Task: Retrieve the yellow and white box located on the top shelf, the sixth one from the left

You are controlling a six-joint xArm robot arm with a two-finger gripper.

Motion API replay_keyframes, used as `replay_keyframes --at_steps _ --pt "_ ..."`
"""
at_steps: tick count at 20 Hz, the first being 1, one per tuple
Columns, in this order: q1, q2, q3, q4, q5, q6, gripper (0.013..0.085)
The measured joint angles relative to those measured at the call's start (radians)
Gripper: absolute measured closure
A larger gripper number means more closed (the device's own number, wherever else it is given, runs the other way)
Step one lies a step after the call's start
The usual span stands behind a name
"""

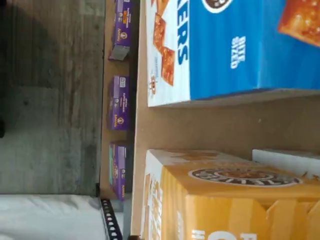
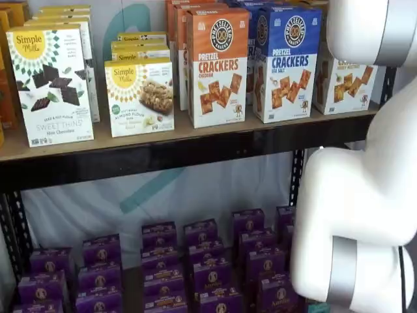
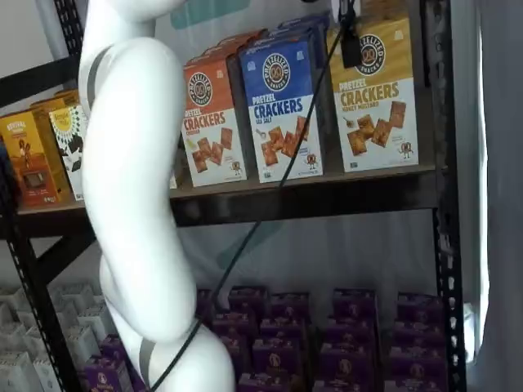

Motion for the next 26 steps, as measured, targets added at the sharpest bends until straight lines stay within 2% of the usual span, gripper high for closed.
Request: replay_keyframes --at_steps 6,7,8,11,20,22,26 --pt "-0.007 -0.001 -0.003 0.008 0.022 -0.001 0.0130" --pt "-0.008 -0.002 -0.004 0.010 0.025 -0.002 0.0170" --pt "-0.009 -0.003 -0.003 0.011 0.025 -0.002 0.0170" --pt "-0.011 -0.011 0.005 0.012 0.019 -0.004 0.0250" --pt "-0.015 -0.021 0.018 0.016 0.010 -0.009 0.0250" --pt "-0.015 -0.022 0.018 0.014 0.011 -0.009 0.0330" --pt "-0.016 -0.014 0.005 0.008 0.026 -0.010 0.0330"
